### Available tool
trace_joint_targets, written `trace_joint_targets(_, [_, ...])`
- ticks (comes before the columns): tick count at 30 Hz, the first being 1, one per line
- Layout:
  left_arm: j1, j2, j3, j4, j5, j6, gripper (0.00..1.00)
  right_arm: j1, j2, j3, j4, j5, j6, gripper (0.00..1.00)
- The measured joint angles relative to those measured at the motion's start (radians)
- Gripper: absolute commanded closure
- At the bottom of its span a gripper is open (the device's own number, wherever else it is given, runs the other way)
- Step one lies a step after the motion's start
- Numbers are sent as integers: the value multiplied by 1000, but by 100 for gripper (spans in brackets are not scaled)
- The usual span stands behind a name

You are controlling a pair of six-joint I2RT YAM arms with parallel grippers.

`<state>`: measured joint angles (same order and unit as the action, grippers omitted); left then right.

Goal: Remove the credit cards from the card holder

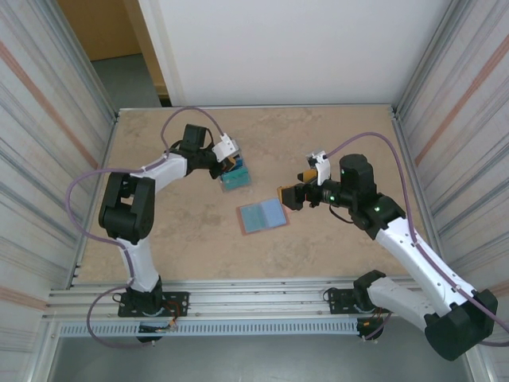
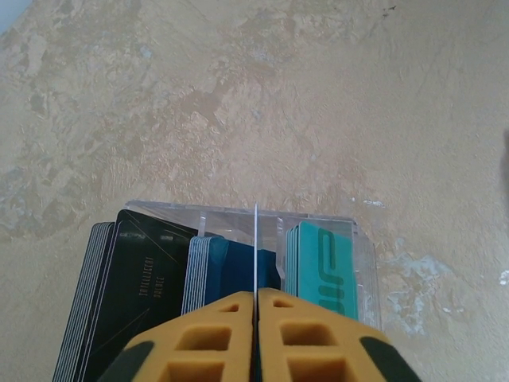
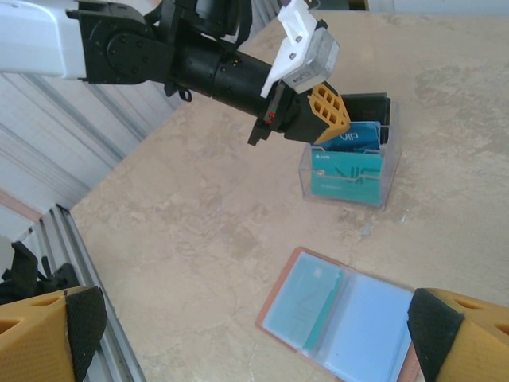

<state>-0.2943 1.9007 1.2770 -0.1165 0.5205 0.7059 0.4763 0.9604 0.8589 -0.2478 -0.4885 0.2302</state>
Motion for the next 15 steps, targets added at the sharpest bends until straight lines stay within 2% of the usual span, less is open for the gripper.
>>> trace_joint_targets(1, [0,0,0,-1,-3,2,80,0,0,0,0,5,5,1])
trace_joint_targets(7, [0,-6,0,-8,-21,1,79,0,0,0,8,20,67,1])
trace_joint_targets(12, [0,-77,-35,11,-29,-24,77,0,5,0,12,21,106,1])
trace_joint_targets(15, [-6,-154,-78,33,-48,-55,66,4,35,2,10,21,111,1])
